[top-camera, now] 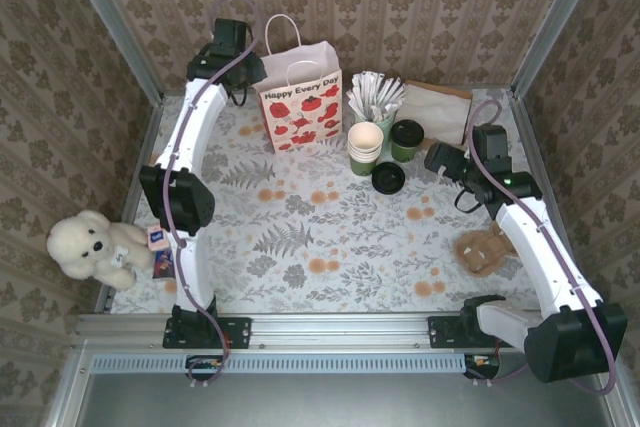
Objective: Pack the takeout coffee
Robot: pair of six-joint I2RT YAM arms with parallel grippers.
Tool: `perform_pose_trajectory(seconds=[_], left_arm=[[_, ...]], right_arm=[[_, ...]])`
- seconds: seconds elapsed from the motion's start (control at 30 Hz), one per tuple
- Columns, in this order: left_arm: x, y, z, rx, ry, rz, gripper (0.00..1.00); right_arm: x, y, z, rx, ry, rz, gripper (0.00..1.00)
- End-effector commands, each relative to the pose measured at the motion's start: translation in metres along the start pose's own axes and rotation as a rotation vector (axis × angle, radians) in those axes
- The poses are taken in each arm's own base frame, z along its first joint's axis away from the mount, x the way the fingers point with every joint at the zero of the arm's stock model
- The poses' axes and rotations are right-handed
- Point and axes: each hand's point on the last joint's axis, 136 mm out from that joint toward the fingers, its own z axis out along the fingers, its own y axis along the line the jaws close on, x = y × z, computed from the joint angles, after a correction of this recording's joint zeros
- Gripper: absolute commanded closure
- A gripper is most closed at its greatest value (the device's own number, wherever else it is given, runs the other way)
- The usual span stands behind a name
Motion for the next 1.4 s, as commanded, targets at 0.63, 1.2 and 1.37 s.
perform_pose_trajectory(seconds=[0.63,1.2,1.37], left_arm=[[0.011,0.009,-0.029,0.002,0.033,0.004,0.94],[0.095,0.031,-0.127,0.106,0.145,-0.127,1.0],[0.133,0.04,-0.147,0.119,0.21,-0.204,1.0]], right_arm=[[0.034,-0.009,-0.004,0.0,0.103,0.033,0.0],[0.099,-0.078,-0.004,0.249,0.435,0.1,0.0],[0.121,-0.088,-0.003,0.271,0.488,0.129,0.0]])
